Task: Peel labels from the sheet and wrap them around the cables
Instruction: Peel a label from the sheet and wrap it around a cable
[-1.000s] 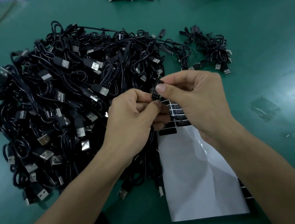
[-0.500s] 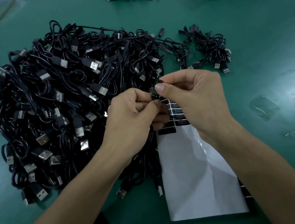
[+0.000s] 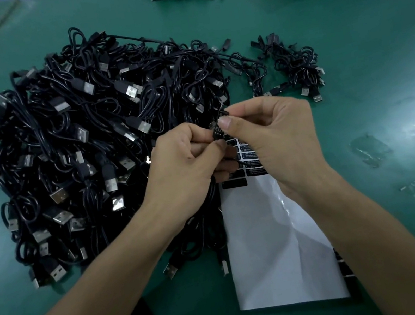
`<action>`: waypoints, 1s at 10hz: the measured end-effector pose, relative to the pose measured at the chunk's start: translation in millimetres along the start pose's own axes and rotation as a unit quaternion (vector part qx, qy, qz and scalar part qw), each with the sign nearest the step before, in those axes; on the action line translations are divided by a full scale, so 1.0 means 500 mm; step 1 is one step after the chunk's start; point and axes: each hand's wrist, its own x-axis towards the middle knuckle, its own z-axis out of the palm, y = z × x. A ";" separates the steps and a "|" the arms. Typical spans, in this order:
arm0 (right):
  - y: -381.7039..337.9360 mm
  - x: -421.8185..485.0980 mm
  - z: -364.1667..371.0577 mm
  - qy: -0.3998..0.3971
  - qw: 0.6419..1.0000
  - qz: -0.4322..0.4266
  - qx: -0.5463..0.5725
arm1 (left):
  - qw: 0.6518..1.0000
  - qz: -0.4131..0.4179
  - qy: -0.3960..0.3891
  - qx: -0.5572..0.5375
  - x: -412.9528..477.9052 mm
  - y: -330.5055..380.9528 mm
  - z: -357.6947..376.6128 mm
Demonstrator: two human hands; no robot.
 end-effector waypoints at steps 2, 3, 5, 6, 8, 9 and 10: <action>0.001 0.001 -0.001 -0.004 1.000 -0.003 -0.008 | 1.000 0.001 0.000 0.000 0.000 0.000 0.000; 0.001 0.002 -0.002 -0.008 1.000 -0.008 -0.010 | 1.000 0.000 0.000 -0.001 0.000 -0.001 0.001; 0.001 0.003 -0.004 -0.008 1.000 -0.005 -0.005 | 1.000 -0.001 -0.003 -0.008 -0.001 0.002 0.001; 0.001 0.003 -0.005 -0.010 1.000 -0.004 0.003 | 1.000 -0.002 -0.002 -0.007 -0.001 0.002 0.001; 0.000 0.001 -0.003 -0.023 0.999 0.007 0.030 | 1.000 -0.001 0.001 0.008 0.000 0.001 0.001; -0.001 0.001 -0.003 -0.020 0.999 0.005 0.028 | 1.000 -0.003 0.002 0.005 -0.002 0.001 0.002; -0.001 0.001 -0.002 -0.014 1.000 0.004 0.018 | 1.000 -0.003 0.001 0.006 -0.002 0.003 0.002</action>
